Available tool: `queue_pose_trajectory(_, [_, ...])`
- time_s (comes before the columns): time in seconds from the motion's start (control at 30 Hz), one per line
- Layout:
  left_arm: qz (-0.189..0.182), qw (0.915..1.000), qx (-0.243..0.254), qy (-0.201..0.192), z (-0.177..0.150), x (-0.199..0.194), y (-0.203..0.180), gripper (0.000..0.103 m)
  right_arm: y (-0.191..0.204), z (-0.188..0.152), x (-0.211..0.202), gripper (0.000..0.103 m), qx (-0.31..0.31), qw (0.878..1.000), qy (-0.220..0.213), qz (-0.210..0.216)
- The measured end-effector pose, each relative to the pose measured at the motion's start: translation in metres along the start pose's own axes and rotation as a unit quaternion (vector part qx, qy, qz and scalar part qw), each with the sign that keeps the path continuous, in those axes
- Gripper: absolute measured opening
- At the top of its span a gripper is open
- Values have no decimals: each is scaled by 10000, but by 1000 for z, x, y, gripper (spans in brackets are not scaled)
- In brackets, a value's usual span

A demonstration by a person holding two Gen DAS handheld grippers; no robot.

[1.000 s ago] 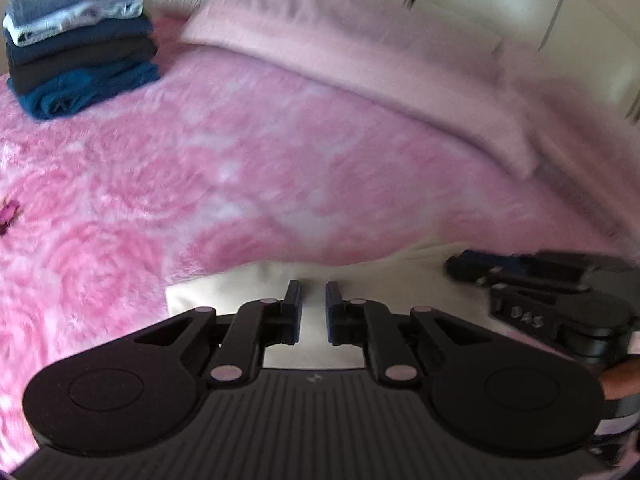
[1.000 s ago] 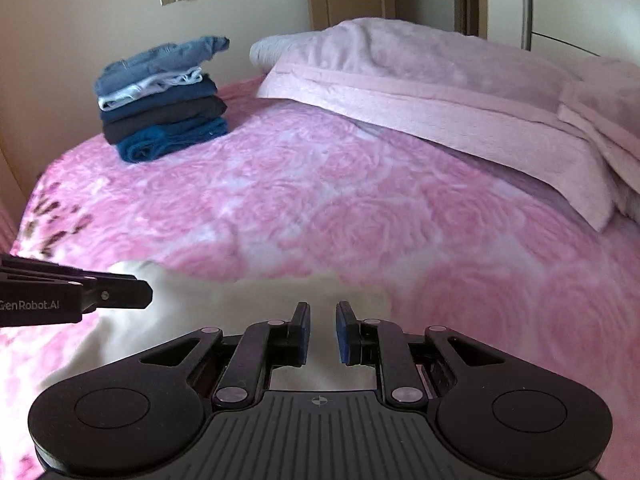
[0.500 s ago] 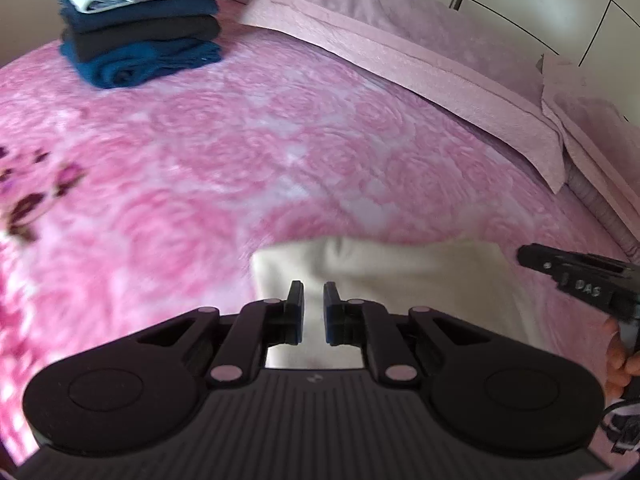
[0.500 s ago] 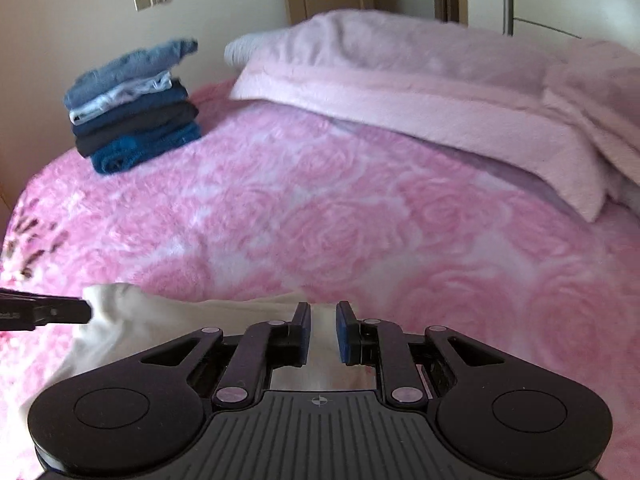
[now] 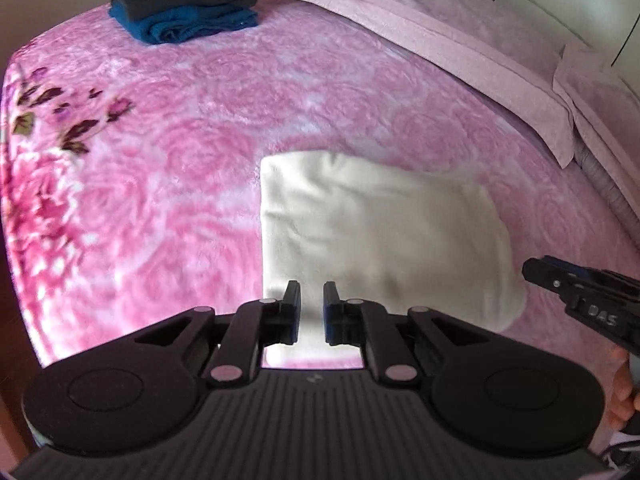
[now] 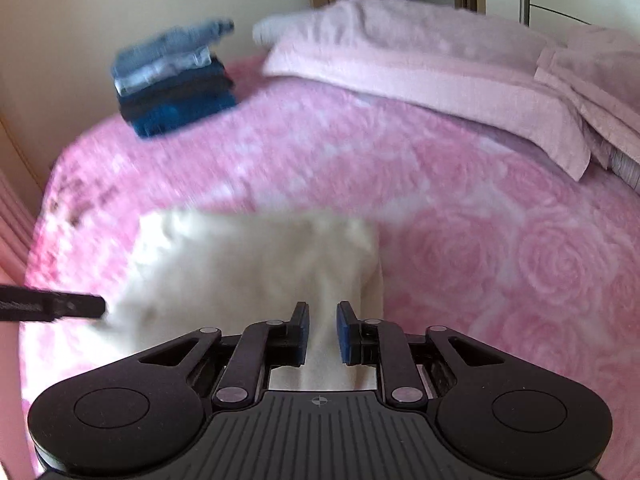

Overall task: Fold clothes
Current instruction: 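Grasp the folded cream sweater edge with both grippers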

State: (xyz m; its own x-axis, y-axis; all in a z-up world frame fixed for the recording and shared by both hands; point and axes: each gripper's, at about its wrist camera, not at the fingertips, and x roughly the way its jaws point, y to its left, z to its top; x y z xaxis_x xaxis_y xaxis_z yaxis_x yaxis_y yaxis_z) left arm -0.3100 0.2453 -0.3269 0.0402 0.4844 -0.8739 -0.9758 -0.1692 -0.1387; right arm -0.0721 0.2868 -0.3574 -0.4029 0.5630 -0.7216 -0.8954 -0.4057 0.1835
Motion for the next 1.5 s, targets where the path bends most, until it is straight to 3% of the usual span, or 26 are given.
queue_pose_trajectory(0.03, [95, 9999, -24, 119, -3, -4, -3, 9, -3, 0, -8, 56, 126, 9999, 30, 62])
queue_pose_trajectory(0.07, [190, 9995, -48, 237, -5, -9, -7, 13, -5, -3, -16, 63, 282, 9995, 86, 130])
queue_pose_trajectory(0.17, [407, 9976, -166, 529, -23, -19, -18, 24, -13, -14, -35, 63, 796, 9957, 354, 331])
queue_pose_trajectory(0.3, [570, 9948, -273, 799, -49, -29, -31, 30, -21, -35, -52, 63, 1384, 9873, 675, 398])
queue_pose_trajectory(0.5, [679, 9932, -231, 919, -72, -38, -46, 32, -37, -55, -70, 63, 1924, 9768, 836, 430])
queue_pose_trajectory(0.83, [648, 9939, -258, 850, -76, -40, -47, 35, -45, -64, -79, 63, 2278, 9687, 872, 462])
queue_pose_trajectory(0.93, [385, 9947, -495, 815, -80, -35, -33, 36, -45, -69, -73, 63, 2401, 9647, 922, 559])
queue_pose_trajectory(1.03, [-101, 9922, -989, 754, -86, -31, -6, 36, -51, -75, -65, 63, 2731, 9539, 1018, 715])
queue_pose_trajectory(1.3, [-753, 9826, -1563, 669, -63, -21, 50, 41, -83, -89, -55, 63, 4275, 8950, 797, 995])
queue_pose_trajectory(1.47, [-1235, 9717, -1933, 573, -32, 12, 86, 45, -92, -90, -45, 65, 4739, 8732, 565, 989])
queue_pose_trajectory(1.5, [-1342, 9692, -1980, 581, -24, 21, 94, 45, -94, -87, -41, 65, 4739, 8737, 503, 976])
